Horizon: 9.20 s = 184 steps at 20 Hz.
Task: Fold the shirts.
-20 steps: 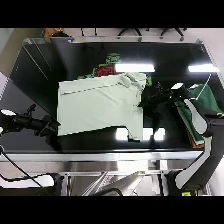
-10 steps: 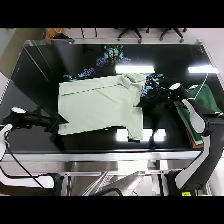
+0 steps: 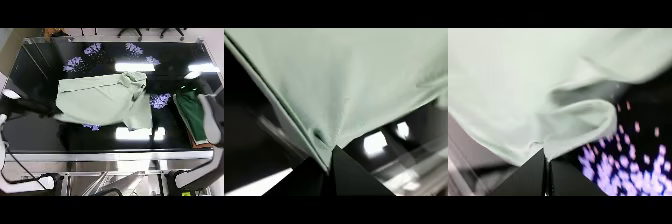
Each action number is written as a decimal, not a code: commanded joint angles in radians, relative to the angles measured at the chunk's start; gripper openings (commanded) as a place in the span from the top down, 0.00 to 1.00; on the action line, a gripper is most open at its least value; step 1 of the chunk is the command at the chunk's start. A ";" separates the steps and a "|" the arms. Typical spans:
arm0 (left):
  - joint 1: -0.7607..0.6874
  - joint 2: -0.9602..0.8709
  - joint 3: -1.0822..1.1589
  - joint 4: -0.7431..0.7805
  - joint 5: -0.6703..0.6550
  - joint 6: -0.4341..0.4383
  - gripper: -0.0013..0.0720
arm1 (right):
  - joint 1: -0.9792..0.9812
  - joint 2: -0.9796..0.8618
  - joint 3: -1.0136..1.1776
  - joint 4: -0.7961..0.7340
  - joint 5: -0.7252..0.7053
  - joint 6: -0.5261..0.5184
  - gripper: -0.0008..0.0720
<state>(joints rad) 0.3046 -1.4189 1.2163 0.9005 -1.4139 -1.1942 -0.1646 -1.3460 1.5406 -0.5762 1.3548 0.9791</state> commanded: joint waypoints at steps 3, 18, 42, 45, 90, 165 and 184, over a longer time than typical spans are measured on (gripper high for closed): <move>0.002 0.347 0.429 -0.131 -0.045 -0.083 0.97 | -0.125 0.412 0.235 0.121 -0.092 -0.040 0.97; -0.020 0.358 0.563 -0.045 0.058 -0.042 0.97 | -0.150 0.515 0.333 -0.064 -0.283 -0.084 0.97; -0.143 -0.623 0.729 0.115 0.026 -0.034 0.96 | -0.080 -0.322 0.263 -0.303 -0.109 0.072 0.97; -0.144 -0.623 0.652 0.127 0.045 -0.034 0.96 | -0.075 -0.337 0.213 -0.303 -0.122 0.069 0.97; -0.081 -0.210 -0.207 -0.084 0.127 0.060 0.97 | -0.211 0.368 -0.988 -0.188 -0.233 0.134 0.29; -0.799 -0.607 0.527 -0.184 0.483 -0.113 0.97 | -0.071 0.127 0.048 -0.050 0.167 0.035 0.96; -0.497 -0.424 0.785 -0.196 -0.033 -0.181 0.97 | 0.155 0.101 0.166 0.020 0.066 0.137 0.96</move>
<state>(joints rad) -0.3222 -2.0010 2.0346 0.7052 -1.3602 -1.3945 -0.1249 -1.2201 1.7081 -0.5674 1.5307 1.1080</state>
